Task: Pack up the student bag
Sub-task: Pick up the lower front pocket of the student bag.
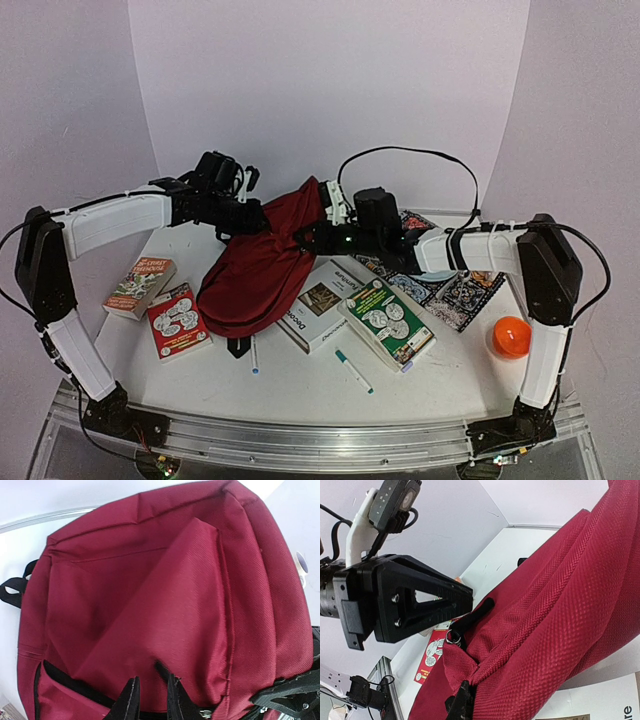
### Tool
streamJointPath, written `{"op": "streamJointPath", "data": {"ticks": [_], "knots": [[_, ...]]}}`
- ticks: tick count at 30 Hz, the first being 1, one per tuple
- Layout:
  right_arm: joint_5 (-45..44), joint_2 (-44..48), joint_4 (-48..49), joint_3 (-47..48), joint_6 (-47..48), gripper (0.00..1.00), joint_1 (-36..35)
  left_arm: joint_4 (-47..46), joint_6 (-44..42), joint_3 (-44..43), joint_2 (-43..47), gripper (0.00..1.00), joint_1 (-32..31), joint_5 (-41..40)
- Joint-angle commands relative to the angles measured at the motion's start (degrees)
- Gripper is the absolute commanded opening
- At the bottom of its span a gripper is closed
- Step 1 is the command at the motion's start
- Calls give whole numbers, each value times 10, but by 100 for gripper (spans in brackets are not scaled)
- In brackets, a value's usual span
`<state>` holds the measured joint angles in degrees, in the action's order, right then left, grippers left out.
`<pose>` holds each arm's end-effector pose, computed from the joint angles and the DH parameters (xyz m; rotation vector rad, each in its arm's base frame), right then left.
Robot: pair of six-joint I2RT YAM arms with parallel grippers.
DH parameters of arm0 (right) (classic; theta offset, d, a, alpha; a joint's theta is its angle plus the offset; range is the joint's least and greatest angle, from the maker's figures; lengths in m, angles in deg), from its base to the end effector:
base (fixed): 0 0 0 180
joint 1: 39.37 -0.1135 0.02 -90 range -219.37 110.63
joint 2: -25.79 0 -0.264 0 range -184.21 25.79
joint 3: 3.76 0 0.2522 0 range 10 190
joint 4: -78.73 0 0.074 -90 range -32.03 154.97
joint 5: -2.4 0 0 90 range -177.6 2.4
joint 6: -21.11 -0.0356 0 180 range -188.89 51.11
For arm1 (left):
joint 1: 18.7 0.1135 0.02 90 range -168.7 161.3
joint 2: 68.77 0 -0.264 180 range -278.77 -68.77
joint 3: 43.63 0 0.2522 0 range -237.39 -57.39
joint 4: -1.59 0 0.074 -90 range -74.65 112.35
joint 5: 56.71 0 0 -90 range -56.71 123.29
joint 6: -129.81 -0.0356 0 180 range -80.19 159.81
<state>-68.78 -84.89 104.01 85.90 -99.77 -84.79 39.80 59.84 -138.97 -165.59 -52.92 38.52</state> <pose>0.3119 0.3329 0.2780 -0.4929 1.5735 1.2918 0.3188 -0.2207 0.2992 0.3377 2.3080 -0.5941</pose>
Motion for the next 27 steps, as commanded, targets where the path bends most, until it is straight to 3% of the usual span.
{"op": "streamJointPath", "data": {"ticks": [1, 6, 11, 13, 21, 27], "knots": [[14, 30, 56, 14, 1, 3, -2, -2, 2, 4, 20, 21, 3, 11], [16, 27, 56, 18, 1, 3, -4, -10, 10, -2, 5, 27, 3, 69], [18, 23, 56, 21, -1, 3, -7, -24, 47, -1, 2, 44, 9, 78], [19, 21, 56, 22, 0, 3, -9, -32, 65, 4, 2, 47, 17, 91], [19, 17, 55, 24, 2, 3, -11, -58, 74, 6, -10, 47, 23, 148], [20, 12, 53, 31, 4, 3, -14, -58, 67, -10, -33, 41, 23, 171]]}}
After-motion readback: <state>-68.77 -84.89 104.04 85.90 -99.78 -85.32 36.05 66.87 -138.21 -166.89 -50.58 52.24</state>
